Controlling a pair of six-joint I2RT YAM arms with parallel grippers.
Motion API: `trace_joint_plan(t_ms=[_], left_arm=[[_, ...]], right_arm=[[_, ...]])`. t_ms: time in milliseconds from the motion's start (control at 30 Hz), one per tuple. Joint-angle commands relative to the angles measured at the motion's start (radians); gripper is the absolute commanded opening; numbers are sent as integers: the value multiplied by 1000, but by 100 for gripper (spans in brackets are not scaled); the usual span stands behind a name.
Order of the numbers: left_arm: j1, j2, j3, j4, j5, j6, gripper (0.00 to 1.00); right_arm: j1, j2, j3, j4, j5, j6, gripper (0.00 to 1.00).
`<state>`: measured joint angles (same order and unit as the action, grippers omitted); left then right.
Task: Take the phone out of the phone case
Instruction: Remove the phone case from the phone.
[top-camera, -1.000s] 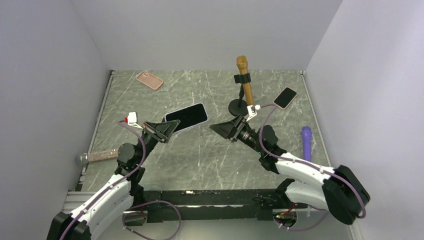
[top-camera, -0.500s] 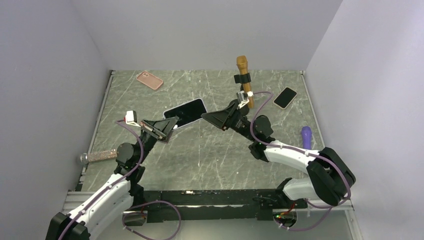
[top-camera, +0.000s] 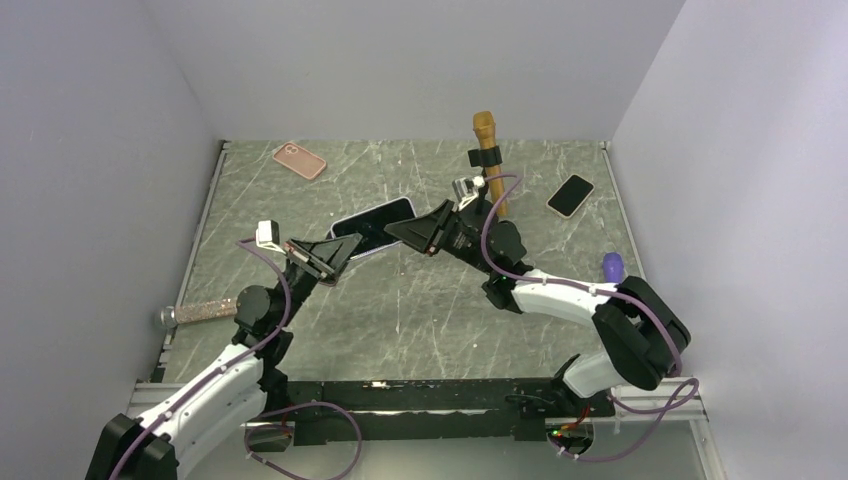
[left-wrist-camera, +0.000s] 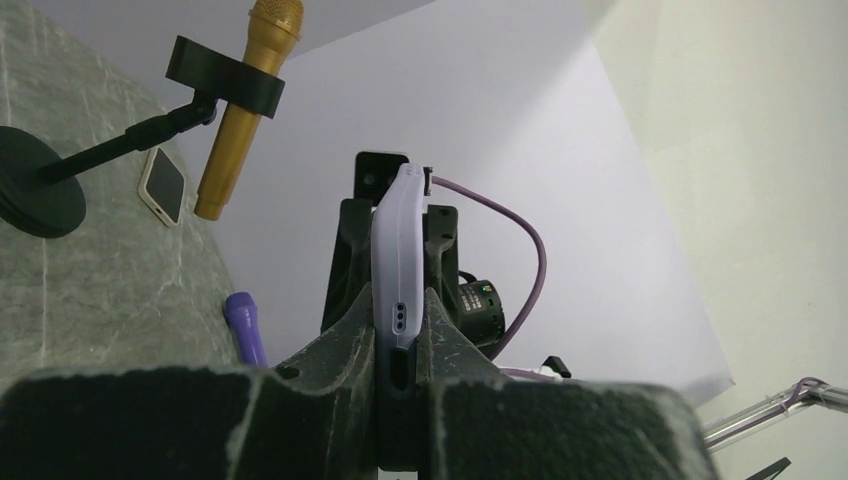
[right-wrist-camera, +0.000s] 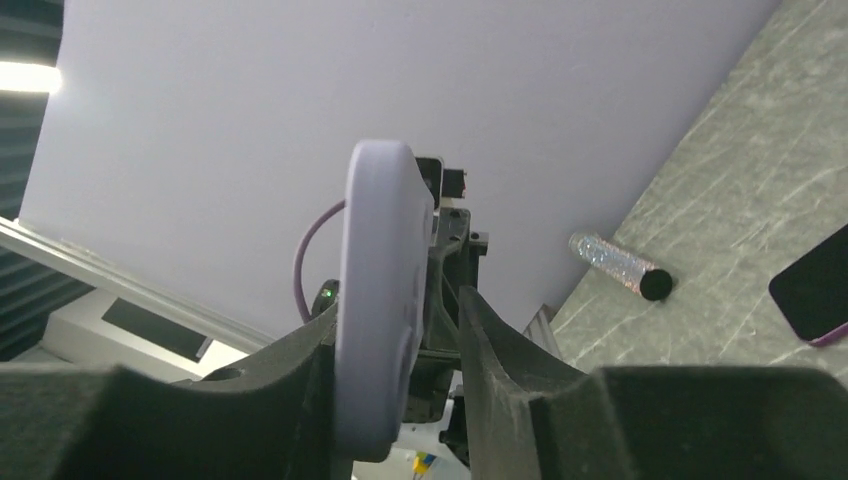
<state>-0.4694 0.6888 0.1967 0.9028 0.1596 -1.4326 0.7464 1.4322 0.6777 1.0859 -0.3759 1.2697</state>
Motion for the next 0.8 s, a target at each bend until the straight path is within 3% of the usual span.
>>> trace_joint_plan(t_ms=[0,333,500,600,667,733,767], left_arm=[[-5,18,18,221,-34,-64,0],[-20,-16,25,188,-46,-30,0],[-26,-30,29,179,-46,-23,0],[-27,-46,34,153,-45,-18,0],[-28,-56,43,124,-34,-8,0],[-28,-61,62,73,-7,15,3],[-28,-72,74,10,7,27,15]], right_arm=[[25,6,23,79,15,23,39],[26,21,-24,162,120,56,36],[22,11,9,80,121,44,35],[22,26,29,70,110,50,20],[22,35,35,65,108,52,0],[18,33,38,48,98,36,0],[12,22,35,31,96,13,0]])
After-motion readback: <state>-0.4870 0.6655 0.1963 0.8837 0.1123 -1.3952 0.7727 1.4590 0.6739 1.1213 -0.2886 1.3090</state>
